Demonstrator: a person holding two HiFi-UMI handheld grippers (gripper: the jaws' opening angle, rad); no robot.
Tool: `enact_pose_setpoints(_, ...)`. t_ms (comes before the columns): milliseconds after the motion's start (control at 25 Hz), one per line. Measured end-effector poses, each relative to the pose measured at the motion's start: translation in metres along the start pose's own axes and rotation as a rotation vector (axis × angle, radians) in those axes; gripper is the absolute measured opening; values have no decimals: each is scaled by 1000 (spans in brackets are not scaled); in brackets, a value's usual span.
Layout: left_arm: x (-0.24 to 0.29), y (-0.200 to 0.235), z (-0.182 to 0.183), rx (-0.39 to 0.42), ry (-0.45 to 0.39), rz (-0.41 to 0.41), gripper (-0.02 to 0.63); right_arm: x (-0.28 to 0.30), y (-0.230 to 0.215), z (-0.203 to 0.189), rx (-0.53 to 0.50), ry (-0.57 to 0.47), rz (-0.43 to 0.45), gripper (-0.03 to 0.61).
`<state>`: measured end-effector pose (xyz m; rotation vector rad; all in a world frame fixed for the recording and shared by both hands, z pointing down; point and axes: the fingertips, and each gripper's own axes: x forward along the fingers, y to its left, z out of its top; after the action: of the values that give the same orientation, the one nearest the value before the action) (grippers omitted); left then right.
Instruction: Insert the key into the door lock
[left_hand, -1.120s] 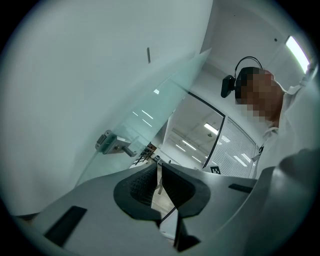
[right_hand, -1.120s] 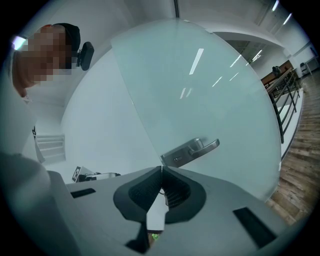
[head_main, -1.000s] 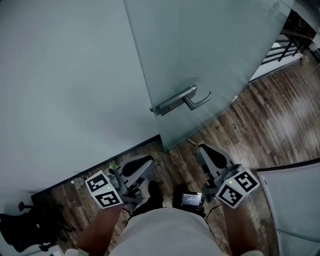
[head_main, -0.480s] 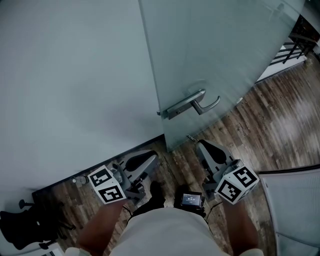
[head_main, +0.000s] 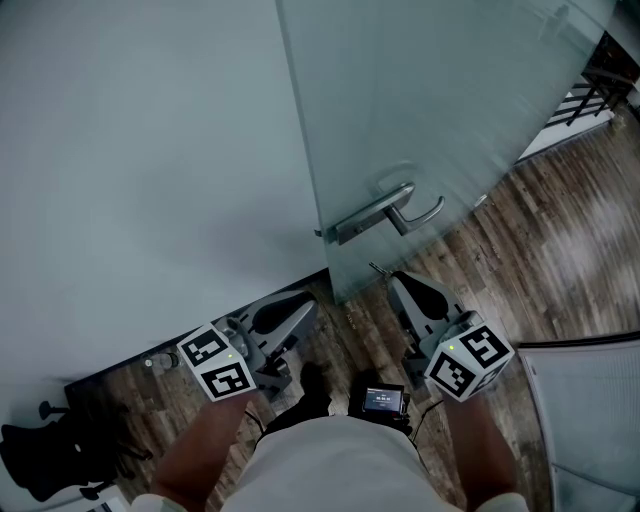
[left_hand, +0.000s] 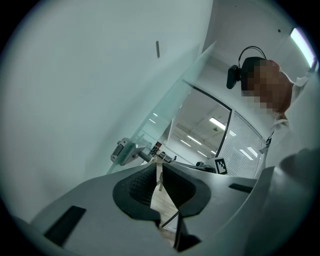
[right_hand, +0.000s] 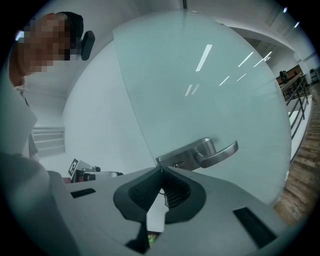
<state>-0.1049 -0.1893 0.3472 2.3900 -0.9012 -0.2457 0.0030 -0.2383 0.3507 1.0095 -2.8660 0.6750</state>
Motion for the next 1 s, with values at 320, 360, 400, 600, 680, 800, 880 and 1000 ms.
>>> enact_pose_setpoints(320, 10, 14, 3, 13, 23, 19, 65, 14, -9, 1, -7, 3, -9, 14)
enact_pose_setpoints(360, 11, 16, 3, 14, 24, 23, 69, 15, -11, 1, -7, 3, -11, 14)
enact_pose_setpoints(400, 12, 18, 3, 16, 25, 27, 74, 16, -12, 1, -9, 4, -12, 14)
enact_pose_setpoints(600, 19, 28, 6, 38, 36, 53, 92, 21, -19, 2, -14, 3, -25, 14)
enact_pose_setpoints(680, 22, 33, 8, 58, 41, 69, 100, 23, -21, 2, -28, 5, -31, 14)
enact_pose_setpoints(800, 27, 39, 14, 70, 48, 83, 104, 28, -22, 2, -52, 14, -33, 14)
enact_pose_setpoints(880, 30, 43, 19, 73, 47, 86, 107, 31, -23, 3, -56, 17, -37, 14)
enact_pose_setpoints(1000, 36, 47, 24, 83, 46, 92, 109, 34, -25, 3, -65, 21, -40, 14)
